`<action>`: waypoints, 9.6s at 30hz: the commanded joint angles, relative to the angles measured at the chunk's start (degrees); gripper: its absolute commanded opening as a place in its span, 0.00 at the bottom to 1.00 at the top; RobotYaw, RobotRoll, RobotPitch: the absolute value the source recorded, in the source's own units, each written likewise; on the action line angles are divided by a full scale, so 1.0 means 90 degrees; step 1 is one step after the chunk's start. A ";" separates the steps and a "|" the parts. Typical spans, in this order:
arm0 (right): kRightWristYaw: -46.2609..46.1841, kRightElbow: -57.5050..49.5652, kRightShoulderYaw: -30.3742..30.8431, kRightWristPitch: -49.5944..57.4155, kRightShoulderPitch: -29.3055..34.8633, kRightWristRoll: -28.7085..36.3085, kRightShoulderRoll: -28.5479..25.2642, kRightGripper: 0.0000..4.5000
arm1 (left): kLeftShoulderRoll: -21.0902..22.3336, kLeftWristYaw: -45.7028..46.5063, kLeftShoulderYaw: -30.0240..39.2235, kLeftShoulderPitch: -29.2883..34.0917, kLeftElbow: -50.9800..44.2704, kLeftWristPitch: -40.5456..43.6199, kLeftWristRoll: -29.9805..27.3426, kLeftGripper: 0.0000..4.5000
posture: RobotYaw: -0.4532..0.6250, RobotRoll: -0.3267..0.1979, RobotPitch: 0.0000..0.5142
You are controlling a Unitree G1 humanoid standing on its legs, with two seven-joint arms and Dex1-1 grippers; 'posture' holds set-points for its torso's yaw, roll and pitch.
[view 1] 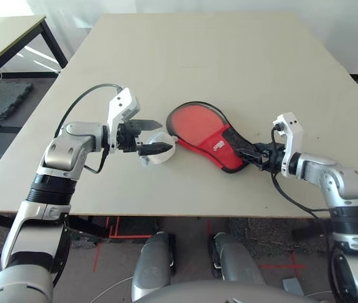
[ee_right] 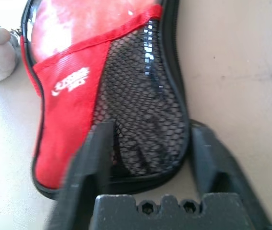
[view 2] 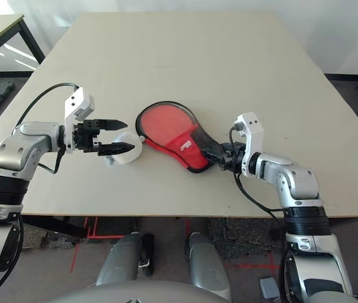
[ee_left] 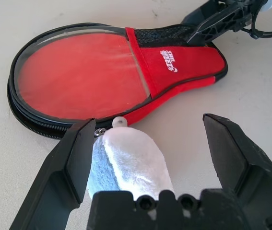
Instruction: Store the ping-pong paddle in its case and zip it.
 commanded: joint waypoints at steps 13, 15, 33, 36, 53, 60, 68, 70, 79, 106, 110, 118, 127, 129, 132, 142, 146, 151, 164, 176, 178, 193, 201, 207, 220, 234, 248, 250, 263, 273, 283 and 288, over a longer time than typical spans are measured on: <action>0.0021 -0.0258 -0.0044 0.0554 0.0325 0.0385 -0.0058 0.00 | -0.0036 0.0022 -0.0099 0.0058 0.0018 -0.0044 0.0019 1.00 | 0.48 0.62 0.24; 0.0052 -0.0370 -0.0078 0.0677 0.0387 0.0467 -0.0134 0.00 | -0.0046 0.0028 -0.0099 0.0059 0.0038 -0.0062 0.0028 1.00 | 0.48 0.62 0.24; 0.0389 -0.1621 -0.0669 0.1524 0.1672 0.1508 -0.1331 0.00 | -0.0132 0.0031 -0.0102 -0.0063 0.0375 -0.0284 0.0088 1.00 | 0.44 0.62 0.25; 0.0399 -0.1656 -0.0847 0.1550 0.1835 0.1635 -0.1481 0.00 | -0.0124 0.0038 -0.0098 -0.0061 0.0450 -0.0342 0.0127 1.00 | 0.43 0.62 0.25; 0.0441 -0.2464 -0.1331 0.1772 0.3003 0.2271 -0.2047 0.00 | -0.0087 0.0086 -0.0035 -0.0069 0.0429 -0.0257 0.0084 1.00 | 0.43 0.62 0.25; 0.0382 -0.2654 -0.1429 0.1855 0.3288 0.2359 -0.2188 0.00 | -0.0070 0.0075 -0.0061 -0.0078 0.0467 -0.0307 0.0137 1.00 | 0.43 0.62 0.25; 0.0445 -0.2654 -0.1377 0.1761 0.3428 0.2342 -0.2297 0.00 | -0.0039 0.0080 -0.0039 -0.0044 0.0425 -0.0286 0.0138 1.00 | 0.43 0.62 0.24; 0.0447 -0.2614 -0.1271 0.1582 0.3472 0.2114 -0.2479 0.06 | -0.0024 0.0098 -0.0023 -0.0045 0.0437 -0.0296 0.0145 1.00 | 0.43 0.62 0.23; 0.0891 -0.1526 -0.1713 0.0523 0.3063 0.1427 -0.3464 0.76 | 0.0316 0.0127 0.0206 0.0067 0.0343 -0.0211 0.0082 1.00 | 0.44 0.62 0.22; 0.1930 0.0055 0.1768 -0.1302 -0.0783 -0.0189 -0.1485 0.99 | 0.0745 0.0285 0.0521 0.0709 -0.0933 0.1055 -0.0673 1.00 | 0.52 0.62 0.21; 0.2071 0.0235 0.2000 -0.1480 -0.0735 -0.0473 -0.1449 0.99 | 0.0578 0.0520 0.0515 0.0811 -0.1035 0.0978 -0.0662 1.00 | 0.53 0.62 0.21; 0.2139 0.0271 0.2141 -0.1705 -0.0591 -0.0812 -0.1426 0.99 | 0.0337 0.0689 0.0325 0.0769 -0.1053 0.0894 -0.0587 1.00 | 0.53 0.62 0.21; 0.2071 0.0212 0.2069 -0.1731 -0.0490 -0.0903 -0.1382 0.99 | 0.0116 0.0885 -0.0028 0.0602 -0.0628 0.0503 -0.0214 1.00 | 0.51 0.62 0.23; 0.2048 0.0184 0.2047 -0.1721 -0.0465 -0.0896 -0.1371 0.99 | 0.0046 0.0928 -0.0107 0.0579 -0.0536 0.0423 -0.0126 1.00 | 0.51 0.62 0.23; 0.2014 0.0147 0.2018 -0.1705 -0.0435 -0.0879 -0.1350 0.99 | -0.0037 0.0936 -0.0267 0.0552 -0.0421 0.0348 0.0008 1.00 | 0.50 0.62 0.23; 0.1901 0.0050 0.1951 -0.1680 -0.0368 -0.0871 -0.1281 1.00 | -0.0419 0.1637 -0.0668 -0.0025 0.0614 -0.0318 0.1014 0.46 | 0.49 0.62 0.24; 0.1871 0.0016 0.1939 -0.1679 -0.0325 -0.0871 -0.1266 1.00 | -0.0535 0.2147 -0.0599 -0.0238 0.1007 -0.0506 0.1372 0.15 | 0.49 0.62 0.24; 0.1845 0.0013 0.1929 -0.1668 -0.0315 -0.0881 -0.1222 1.00 | -0.0585 0.2578 -0.0542 -0.0473 0.1336 -0.0560 0.1632 0.00 | 0.50 0.62 0.23; 0.1737 0.0047 0.1966 -0.1684 -0.0253 -0.0927 -0.1057 1.00 | -0.0864 0.2967 -0.0914 -0.1749 0.2775 -0.1484 0.2558 0.00 | 0.49 0.62 0.22; 0.1684 -0.0014 0.1948 -0.1677 -0.0128 -0.1026 -0.0960 1.00 | -0.1335 0.3237 -0.1282 -0.3240 0.5278 -0.3039 0.3490 0.00 | 0.48 0.62 0.23; 0.1669 -0.0080 0.1933 -0.1648 -0.0079 -0.1004 -0.0959 1.00 | -0.1484 0.3380 -0.1289 -0.3496 0.5718 -0.3278 0.3573 0.00 | 0.48 0.62 0.23; 0.1537 -0.0456 0.1755 -0.1436 0.0198 -0.0912 -0.0975 1.00 | -0.2904 0.4142 -0.0726 -0.4558 0.7052 -0.4530 0.3409 0.00 | 0.44 0.62 0.24; 0.1541 -0.0400 0.1766 -0.1450 0.0129 -0.0933 -0.0904 1.00 | -0.3076 0.1252 -0.0688 -0.4116 0.5986 -0.4473 0.2870 0.00 | 0.45 0.62 0.22; 0.1578 -0.0269 0.1812 -0.1507 0.0017 -0.0974 -0.0858 1.00 | -0.2955 0.0084 -0.0929 -0.3498 0.4933 -0.4136 0.2780 0.00 | 0.46 0.62 0.21; 0.1576 -0.0250 0.1791 -0.1534 0.0011 -0.0996 -0.0814 1.00 | -0.3139 -0.0328 -0.1099 -0.2754 0.3615 -0.3118 0.2543 0.64 | 0.46 0.62 0.21; 0.1592 -0.0147 0.1823 -0.1578 -0.0050 -0.1017 -0.0768 1.00 | -0.2450 -0.0087 -0.0522 -0.2753 0.2820 -0.2165 0.1913 0.99 | 0.47 0.62 0.20; 0.1643 -0.0092 0.1828 -0.1630 -0.0045 -0.1032 -0.0809 1.00 | -0.1172 -0.0902 -0.1014 -0.1101 0.1146 -0.1360 0.1666 0.99 | 0.48 0.62 0.19; 0.1657 -0.0077 0.1826 -0.1639 -0.0054 -0.1043 -0.0819 1.00 | -0.1296 -0.0824 -0.1032 -0.1008 0.1141 -0.1317 0.1611 0.99 | 0.48 0.62 0.19; 0.1641 -0.0217 0.1682 -0.1588 0.0008 -0.1027 -0.0939 1.00 | -0.1866 -0.0437 -0.1643 -0.0919 0.2310 -0.2093 0.2038 0.99 | 0.45 0.62 0.19; 0.2036 -0.0767 0.0357 -0.1133 0.0083 -0.0027 -0.1724 1.00 | -0.2178 -0.0193 -0.1861 -0.1109 0.3248 -0.2665 0.2314 0.99 | 0.44 0.62 0.20; 0.1506 -0.0434 -0.0069 -0.0915 -0.0967 0.0406 -0.1321 1.00 | -0.2349 -0.0210 -0.1839 -0.1174 0.3258 -0.2626 0.2259 0.99 | 0.44 0.62 0.18; 0.1353 -0.0056 0.0560 -0.1123 -0.1249 0.0141 -0.0660 1.00 | -0.2319 -0.0225 -0.1824 -0.1145 0.3140 -0.2552 0.2249 0.99 | 0.45 0.62 0.18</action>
